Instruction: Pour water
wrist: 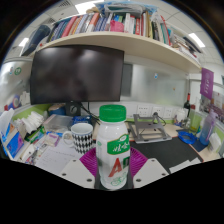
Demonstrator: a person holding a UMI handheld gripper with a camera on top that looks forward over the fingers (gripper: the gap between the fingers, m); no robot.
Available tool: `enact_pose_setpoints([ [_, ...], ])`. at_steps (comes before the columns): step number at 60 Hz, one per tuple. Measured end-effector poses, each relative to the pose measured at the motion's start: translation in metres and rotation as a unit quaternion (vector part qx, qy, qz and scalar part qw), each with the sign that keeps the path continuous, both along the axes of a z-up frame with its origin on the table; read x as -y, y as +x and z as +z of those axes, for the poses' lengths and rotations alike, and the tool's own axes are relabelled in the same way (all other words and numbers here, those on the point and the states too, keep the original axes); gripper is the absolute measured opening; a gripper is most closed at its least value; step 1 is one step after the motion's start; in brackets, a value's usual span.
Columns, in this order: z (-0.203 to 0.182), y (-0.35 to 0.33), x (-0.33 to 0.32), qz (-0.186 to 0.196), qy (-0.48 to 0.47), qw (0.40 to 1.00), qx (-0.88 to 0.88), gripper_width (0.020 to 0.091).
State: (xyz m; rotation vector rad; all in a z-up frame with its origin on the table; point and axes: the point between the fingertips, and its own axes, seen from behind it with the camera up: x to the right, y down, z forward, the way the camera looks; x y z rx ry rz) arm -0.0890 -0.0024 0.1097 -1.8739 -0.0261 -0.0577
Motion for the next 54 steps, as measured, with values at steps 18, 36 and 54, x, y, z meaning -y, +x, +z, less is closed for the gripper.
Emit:
enact_pose_setpoints([
  [18,0.024,0.027,-0.083,0.08,-0.081,0.926,0.36,0.0382],
  [36,0.028,0.014,-0.132,0.172,-0.095,0.718,0.668,0.0381],
  [54,0.018,0.007,-0.151,0.198,-0.103,0.629,0.744,0.0382],
])
